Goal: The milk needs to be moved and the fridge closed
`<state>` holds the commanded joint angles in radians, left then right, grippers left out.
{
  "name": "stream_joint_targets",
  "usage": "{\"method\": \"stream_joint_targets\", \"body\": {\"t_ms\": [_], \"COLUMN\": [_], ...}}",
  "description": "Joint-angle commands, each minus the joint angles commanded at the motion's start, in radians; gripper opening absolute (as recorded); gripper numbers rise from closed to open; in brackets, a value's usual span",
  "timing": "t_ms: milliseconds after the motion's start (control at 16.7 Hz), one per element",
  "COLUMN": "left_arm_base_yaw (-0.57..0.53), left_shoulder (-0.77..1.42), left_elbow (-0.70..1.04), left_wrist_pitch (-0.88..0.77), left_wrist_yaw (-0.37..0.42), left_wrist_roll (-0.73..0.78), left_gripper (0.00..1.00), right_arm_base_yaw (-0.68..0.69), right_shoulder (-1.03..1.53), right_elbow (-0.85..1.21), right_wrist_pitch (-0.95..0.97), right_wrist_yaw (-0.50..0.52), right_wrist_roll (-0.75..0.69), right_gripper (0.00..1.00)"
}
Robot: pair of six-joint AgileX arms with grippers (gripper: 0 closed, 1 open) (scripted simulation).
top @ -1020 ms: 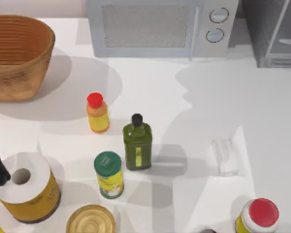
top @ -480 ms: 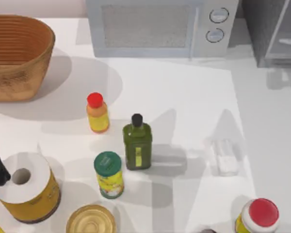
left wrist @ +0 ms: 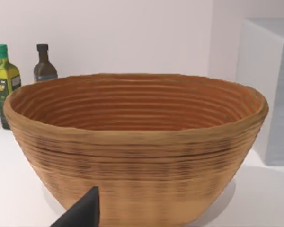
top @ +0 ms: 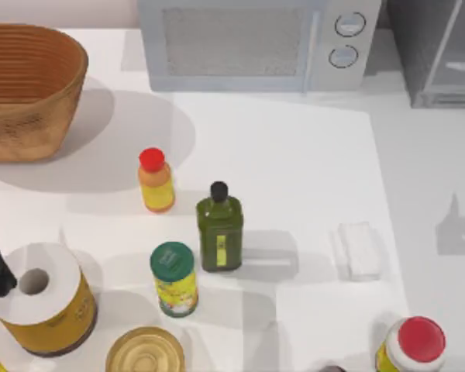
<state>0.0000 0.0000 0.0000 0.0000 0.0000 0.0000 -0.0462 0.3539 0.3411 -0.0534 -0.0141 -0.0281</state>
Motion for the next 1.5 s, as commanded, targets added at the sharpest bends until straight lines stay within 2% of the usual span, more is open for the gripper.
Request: {"method": "stream_joint_targets", "body": {"t_ms": [180,360,900,1140,1500], "left_arm_base_yaw": [0.000,0.000,0.000,0.000,0.000], "left_shoulder": [0.000,0.000,0.000,0.000,0.000], "left_elbow": [0.000,0.000,0.000,0.000,0.000], "left_wrist_pitch": [0.000,0.000,0.000,0.000,0.000], "left_wrist_yaw": [0.000,0.000,0.000,0.000,0.000], "left_wrist_roll": [0.000,0.000,0.000,0.000,0.000], "left_gripper": [1.00,1.00,1.00,1.00,1.00], "right_arm_base_yaw": [0.025,0.042,0.043,0.043,0.043], "right_shoulder": [-0.212,-0.329,-0.380,-0.513,-0.770], "right_elbow": [-0.202,-0.317,-0.315,-0.203,0.006], "right_wrist_pitch": [0.030,0.049,0.018,-0.173,-0.696], "right_wrist_yaw": [0.009,0.013,0.014,0.016,0.019], "right_wrist_roll": [0.015,0.026,0.027,0.025,0.021], "right_gripper": [1.00,1.00,1.00,1.00,1.00]}}
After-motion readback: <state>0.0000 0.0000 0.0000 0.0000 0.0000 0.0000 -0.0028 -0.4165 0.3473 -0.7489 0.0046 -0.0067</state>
